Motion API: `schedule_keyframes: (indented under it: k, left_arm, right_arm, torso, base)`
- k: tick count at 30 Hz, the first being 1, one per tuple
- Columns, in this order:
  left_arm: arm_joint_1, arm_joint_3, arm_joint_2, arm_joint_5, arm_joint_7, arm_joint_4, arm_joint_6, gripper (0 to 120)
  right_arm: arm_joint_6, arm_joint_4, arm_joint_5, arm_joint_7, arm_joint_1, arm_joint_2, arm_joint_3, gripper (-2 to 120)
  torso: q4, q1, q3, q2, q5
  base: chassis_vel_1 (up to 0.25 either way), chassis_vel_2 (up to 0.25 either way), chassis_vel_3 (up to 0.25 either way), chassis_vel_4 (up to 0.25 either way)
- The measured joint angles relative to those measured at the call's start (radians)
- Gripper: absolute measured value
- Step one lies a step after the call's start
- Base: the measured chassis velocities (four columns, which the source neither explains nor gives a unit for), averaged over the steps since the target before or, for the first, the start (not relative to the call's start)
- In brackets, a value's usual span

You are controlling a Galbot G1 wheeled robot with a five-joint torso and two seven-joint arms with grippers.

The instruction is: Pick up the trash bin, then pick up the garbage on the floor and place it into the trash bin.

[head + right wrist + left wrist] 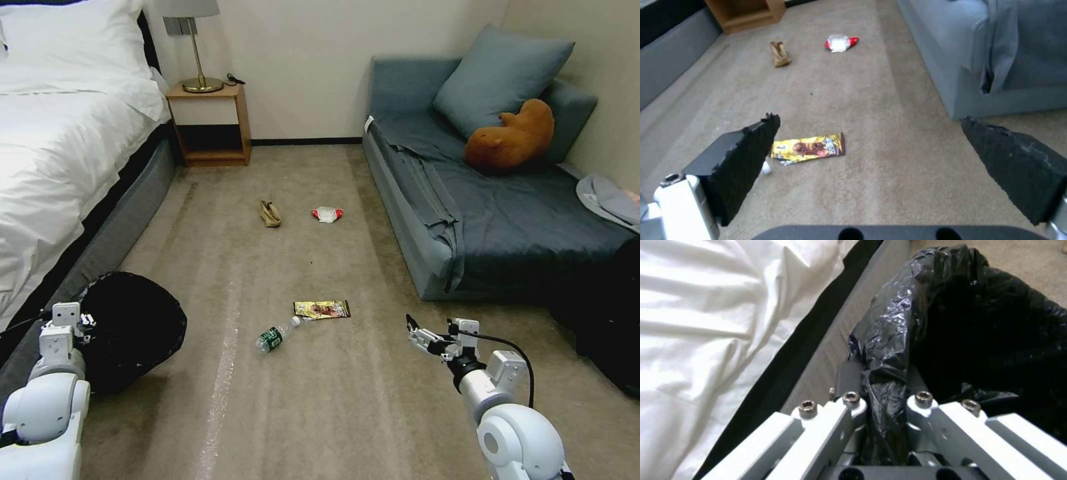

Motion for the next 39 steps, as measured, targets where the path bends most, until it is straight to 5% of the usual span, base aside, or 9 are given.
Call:
schedule_keyframes:
  k: [39]
  left_arm:
    - [0.010, -0.002, 0.006, -0.035, -0.007, -0.016, -0.011, 5]
  right_arm:
    - [0.020, 0.011, 0.003, -0.028, -0.027, 0.013, 0.001, 100]
  torso:
    - [0.0000, 0.000, 0.000, 0.000, 0.0000]
  base:
    - [-0.011, 0.010, 0.009, -0.011]
